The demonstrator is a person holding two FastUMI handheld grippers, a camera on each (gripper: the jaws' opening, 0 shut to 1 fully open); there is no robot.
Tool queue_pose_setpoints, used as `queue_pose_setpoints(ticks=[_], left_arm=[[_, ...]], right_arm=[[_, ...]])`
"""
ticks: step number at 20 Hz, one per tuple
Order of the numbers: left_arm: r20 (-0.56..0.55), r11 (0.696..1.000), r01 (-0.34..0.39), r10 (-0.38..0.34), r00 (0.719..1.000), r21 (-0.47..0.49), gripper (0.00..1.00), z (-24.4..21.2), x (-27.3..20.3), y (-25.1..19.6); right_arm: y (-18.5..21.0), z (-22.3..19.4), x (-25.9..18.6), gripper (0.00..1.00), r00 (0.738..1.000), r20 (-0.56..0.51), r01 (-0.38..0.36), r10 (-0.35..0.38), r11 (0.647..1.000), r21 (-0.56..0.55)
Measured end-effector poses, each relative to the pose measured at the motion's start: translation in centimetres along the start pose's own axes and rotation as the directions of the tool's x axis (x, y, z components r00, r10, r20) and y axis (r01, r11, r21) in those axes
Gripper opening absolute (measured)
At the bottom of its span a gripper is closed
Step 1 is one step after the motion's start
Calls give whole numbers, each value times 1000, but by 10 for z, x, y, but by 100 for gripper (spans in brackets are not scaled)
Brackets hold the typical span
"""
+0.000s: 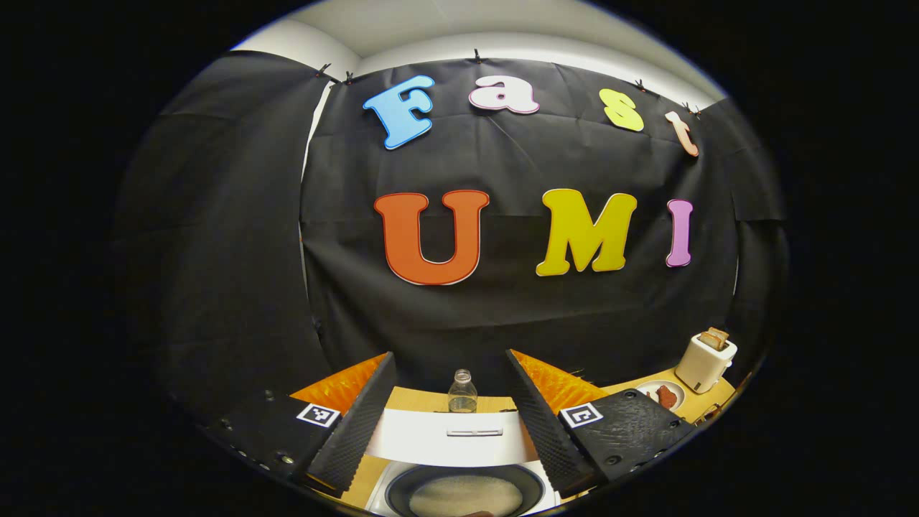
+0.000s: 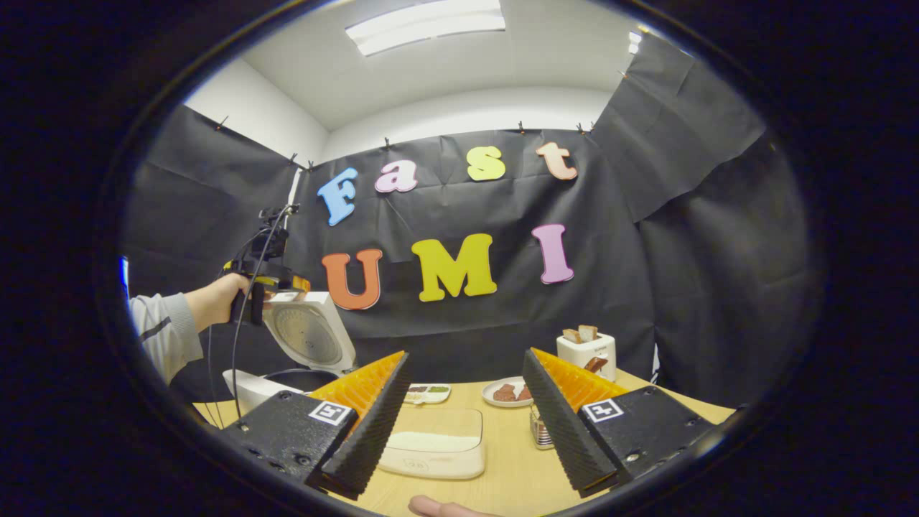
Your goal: Close the left gripper, press the button to open the rice cooker; take a wooden spoon from the chopstick holder with the right hand, scoop a spoonful of rice and pour it into the rice cooker, then put the wooden spoon back into the chopstick holder.
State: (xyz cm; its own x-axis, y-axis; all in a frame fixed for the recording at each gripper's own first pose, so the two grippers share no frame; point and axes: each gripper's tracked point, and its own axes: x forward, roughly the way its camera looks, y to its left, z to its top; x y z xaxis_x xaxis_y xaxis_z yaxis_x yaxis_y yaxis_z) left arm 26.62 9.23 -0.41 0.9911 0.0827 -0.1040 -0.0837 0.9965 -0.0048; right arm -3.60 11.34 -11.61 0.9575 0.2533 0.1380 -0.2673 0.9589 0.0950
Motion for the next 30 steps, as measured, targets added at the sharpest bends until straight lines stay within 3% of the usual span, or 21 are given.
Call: queue_pose_setpoints(ticks=[2,3,4,5,7,11,13,17,18,23,27,30], left_arm=[[-28,1000,22,-22,999,3,96,-16,-15,-5],[-64,999,41,-41,997,1,96,-31,-22,-8],[-110,998,55,-54,992,6,96,-51,-28,-7],[-146,998,56,-51,988,27,95,-68,-38,-8],[-156,996,60,-48,987,72,94,-93,-43,-6],[-244,996,87,-86,966,-6,95,-134,-67,-5],[-249,996,94,-91,964,0,97,-149,-73,-3],[-316,996,88,-87,945,-12,99,-170,-83,-2],[-334,996,87,-84,939,-7,99,-174,-86,-2],[-404,997,76,-73,912,-8,99,-189,-102,-2],[-480,996,90,-87,873,-16,99,-198,-121,-3],[-479,995,102,-92,873,-4,99,-199,-134,-9]], right_arm=[[10,5,-7,100,999,-14,-33,33,999,-11],[13,7,-10,95,999,-15,-44,44,999,-17],[16,8,-15,100,999,-15,-49,49,999,-19],[19,6,-19,95,998,-22,-55,54,998,-19],[24,4,-25,95,997,-28,-72,71,997,-21],[30,6,-35,98,996,-45,-83,82,996,-24],[33,13,-40,100,996,-30,-87,86,996,-24],[42,24,-48,100,994,-8,-108,107,993,-40],[45,25,-50,95,993,-5,-114,114,993,-43],[51,24,-52,100,990,-12,-140,140,989,-42],[48,25,-53,95,990,-24,-137,137,990,-39],[47,30,-57,100,991,-16,-135,134,990,-40]])
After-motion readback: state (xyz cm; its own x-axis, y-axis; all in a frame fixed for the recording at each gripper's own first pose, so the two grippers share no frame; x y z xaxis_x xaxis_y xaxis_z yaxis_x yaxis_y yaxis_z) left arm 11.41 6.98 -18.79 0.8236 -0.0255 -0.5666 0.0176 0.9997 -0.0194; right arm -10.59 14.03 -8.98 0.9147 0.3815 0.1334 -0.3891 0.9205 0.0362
